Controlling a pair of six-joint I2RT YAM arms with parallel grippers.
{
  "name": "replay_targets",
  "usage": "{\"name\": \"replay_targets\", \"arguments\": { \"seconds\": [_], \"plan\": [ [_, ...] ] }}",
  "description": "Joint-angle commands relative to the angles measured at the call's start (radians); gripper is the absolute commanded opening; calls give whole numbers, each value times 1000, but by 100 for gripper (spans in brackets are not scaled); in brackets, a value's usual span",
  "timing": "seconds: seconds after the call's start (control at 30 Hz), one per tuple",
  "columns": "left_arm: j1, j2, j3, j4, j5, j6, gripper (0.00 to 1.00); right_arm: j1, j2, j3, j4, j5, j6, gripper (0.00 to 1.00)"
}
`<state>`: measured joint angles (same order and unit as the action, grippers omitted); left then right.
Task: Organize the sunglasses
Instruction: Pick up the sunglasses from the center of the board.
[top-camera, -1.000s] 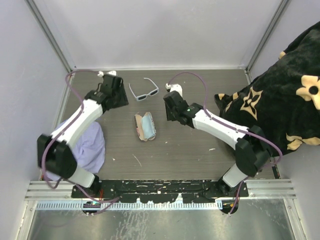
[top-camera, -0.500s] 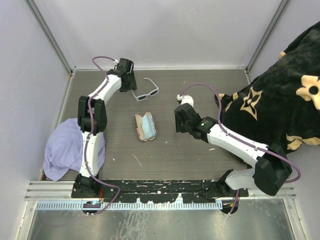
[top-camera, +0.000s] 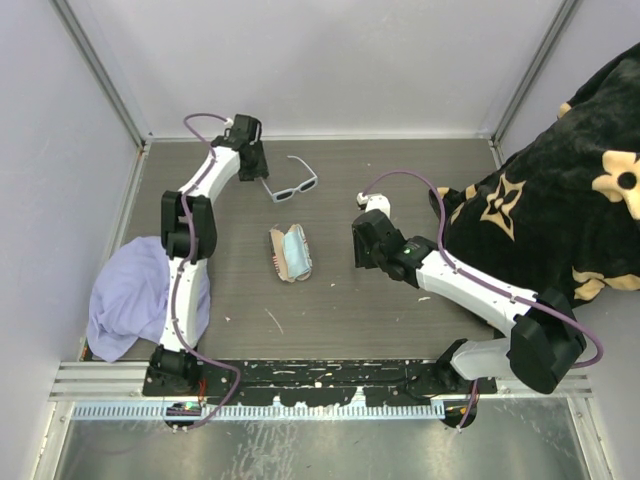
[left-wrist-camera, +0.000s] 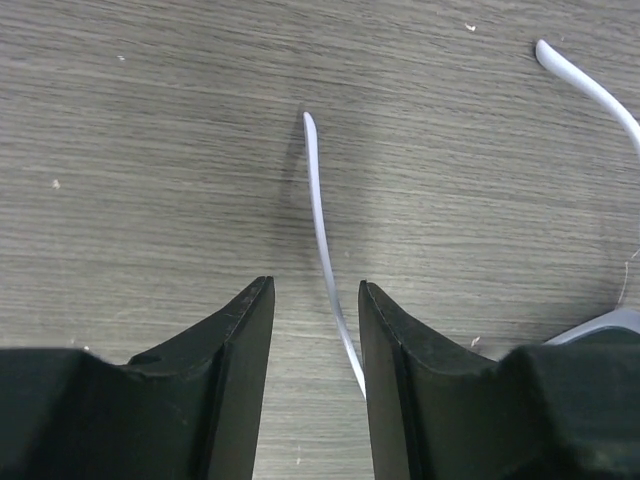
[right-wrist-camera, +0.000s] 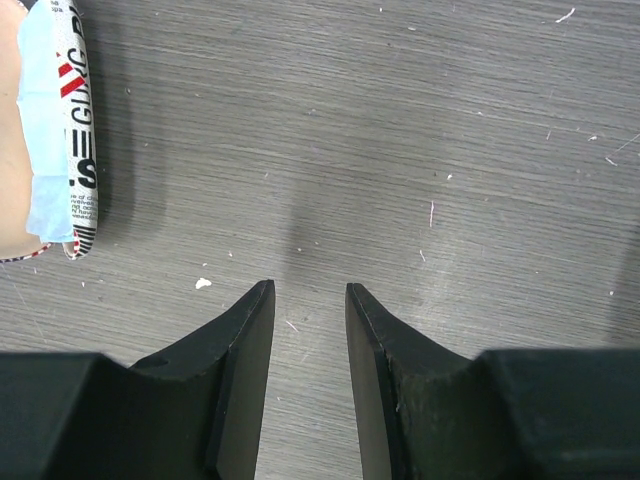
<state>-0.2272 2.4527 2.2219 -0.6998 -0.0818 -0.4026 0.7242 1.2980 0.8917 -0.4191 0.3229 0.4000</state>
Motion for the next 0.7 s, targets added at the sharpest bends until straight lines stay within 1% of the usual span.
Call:
{"name": "replay_targets", "arguments": {
  "seconds": [0.0,0.1,0.27,0.4,0.6,0.67],
  "plan": [
    [3,27,63,-15,32,7,40,-3,-26,4,39,-1,23,41],
    [2,35,66,-15,41,2,37,-3,-26,2,39,-2,27,41],
    [2,23,55,-17,52,-25,27,-4,-29,-1,39,-1,34,41],
    [3,-32,-14,20,71,-80,21,-4,-38,-2,42,-6,46,41],
    [3,-114,-112,60,85,-184,1,-6,-54,-3,43,-5,54,41],
    [2,-144,-149,76,94,-216,0,-7,-67,-3,42,-2,54,41]
  ]
}}
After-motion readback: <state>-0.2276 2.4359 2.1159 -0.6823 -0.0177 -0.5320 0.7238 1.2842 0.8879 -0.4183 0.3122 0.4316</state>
